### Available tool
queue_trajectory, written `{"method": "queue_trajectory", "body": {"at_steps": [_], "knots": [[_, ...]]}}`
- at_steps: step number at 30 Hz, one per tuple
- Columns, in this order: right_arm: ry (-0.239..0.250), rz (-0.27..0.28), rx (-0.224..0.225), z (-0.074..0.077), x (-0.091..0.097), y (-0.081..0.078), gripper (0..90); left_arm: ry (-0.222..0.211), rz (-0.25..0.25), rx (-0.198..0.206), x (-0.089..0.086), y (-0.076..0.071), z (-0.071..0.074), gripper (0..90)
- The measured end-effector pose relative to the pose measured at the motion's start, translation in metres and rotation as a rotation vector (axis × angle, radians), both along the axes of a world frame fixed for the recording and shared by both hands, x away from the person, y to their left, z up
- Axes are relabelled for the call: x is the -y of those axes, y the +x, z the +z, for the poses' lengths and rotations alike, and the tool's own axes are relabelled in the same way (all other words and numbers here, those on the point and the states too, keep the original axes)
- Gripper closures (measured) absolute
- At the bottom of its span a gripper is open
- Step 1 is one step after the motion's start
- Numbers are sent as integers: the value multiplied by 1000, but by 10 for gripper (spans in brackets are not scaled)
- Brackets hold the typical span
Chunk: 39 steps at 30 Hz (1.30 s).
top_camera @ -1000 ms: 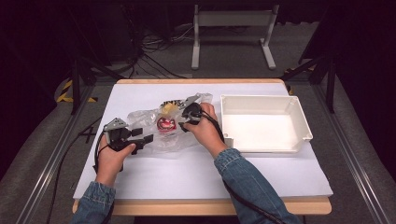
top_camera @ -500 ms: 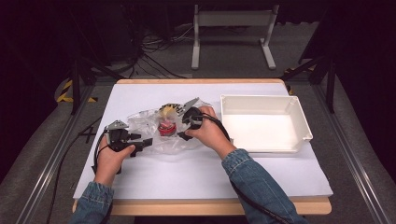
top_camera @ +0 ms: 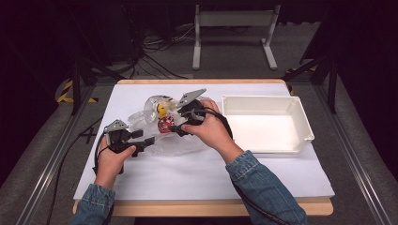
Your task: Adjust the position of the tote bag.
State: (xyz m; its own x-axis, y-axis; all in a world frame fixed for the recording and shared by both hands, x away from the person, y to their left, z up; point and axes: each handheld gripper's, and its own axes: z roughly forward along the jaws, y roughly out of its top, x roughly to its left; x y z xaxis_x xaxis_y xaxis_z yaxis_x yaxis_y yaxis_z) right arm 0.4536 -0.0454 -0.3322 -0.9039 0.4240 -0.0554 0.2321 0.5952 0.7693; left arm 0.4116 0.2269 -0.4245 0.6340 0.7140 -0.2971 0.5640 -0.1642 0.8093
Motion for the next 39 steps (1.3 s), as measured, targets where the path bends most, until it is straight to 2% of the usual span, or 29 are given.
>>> {"method": "queue_trajectory", "body": {"at_steps": [3, 5, 6, 8, 9, 10, 11, 13, 16, 18, 20, 21, 22, 23, 25, 26, 27, 29, 31, 32, 34, 35, 36, 37, 38, 39], "knots": [[25, 10, 15, 8, -4, -6, 332, 11, -7, 7, 2, 0, 0, 293], [57, 20, 37, 15, -9, -11, 336, 12, -13, -2, 3, 0, 0, 292], [99, 25, 47, 19, -13, -13, 334, 16, -17, -5, 5, 0, -1, 292], [113, 28, 50, 20, -15, -14, 335, 26, -28, -12, 7, 0, -2, 292], [131, 43, 60, 21, -20, -14, 393, 30, -35, -10, 9, 0, -3, 292], [129, 56, 55, 20, -23, -14, 436, 34, -35, -10, 10, 0, -3, 292], [129, 56, 55, 20, -23, -14, 436, 34, -35, -10, 10, 0, -3, 292], [122, 106, -3, 14, -31, -11, 549, 32, -38, -4, 11, -1, -2, 292], [91, 118, -17, 5, -41, -3, 718, 33, -44, -4, 13, -1, -2, 292], [88, 95, -28, 1, -44, 4, 824, 41, -51, 0, 13, -1, -2, 292], [95, 53, -15, -3, -45, 12, 869, 39, -54, -3, 13, -1, -2, 294], [95, 53, -15, -3, -45, 12, 869, 39, -54, -3, 13, -1, -2, 295], [85, 4, 7, -6, -45, 21, 885, 43, -64, -2, 14, -1, -2, 300], [79, -18, 16, -8, -43, 25, 888, 43, -66, -7, 14, -1, -2, 302], [75, -60, 25, -12, -40, 31, 859, 48, -90, -23, 15, -1, -4, 311], [73, -87, 24, -16, -39, 35, 810, 56, -93, -24, 15, -1, -5, 311], [74, -103, 25, -19, -37, 39, 743, 57, -101, -35, 16, -1, -6, 310], [86, -138, 4, -28, -34, 47, 531, 61, -121, -48, 18, -1, -7, 310], [119, -136, -27, -39, -30, 53, 418, 69, -143, -60, 20, -1, -7, 307], [116, -139, -30, -43, -27, 56, 374, 69, -147, -66, 20, -1, -8, 306], [112, -180, -31, -50, -22, 61, 315, 79, -162, -83, 21, 0, -9, 305], [133, -208, -40, -52, -19, 63, 300, 84, -169, -94, 21, 0, -10, 305], [151, -237, -49, -54, -16, 65, 296, 84, -169, -94, 21, 0, -10, 305], [151, -237, -49, -54, -16, 65, 296, 86, -173, -101, 21, 0, -11, 305], [156, -267, -52, -56, -13, 67, 298, 93, -177, -107, 20, 0, -12, 306], [110, -317, -18, -59, -7, 71, 334, 95, -179, -113, 19, 0, -12, 306]]}}
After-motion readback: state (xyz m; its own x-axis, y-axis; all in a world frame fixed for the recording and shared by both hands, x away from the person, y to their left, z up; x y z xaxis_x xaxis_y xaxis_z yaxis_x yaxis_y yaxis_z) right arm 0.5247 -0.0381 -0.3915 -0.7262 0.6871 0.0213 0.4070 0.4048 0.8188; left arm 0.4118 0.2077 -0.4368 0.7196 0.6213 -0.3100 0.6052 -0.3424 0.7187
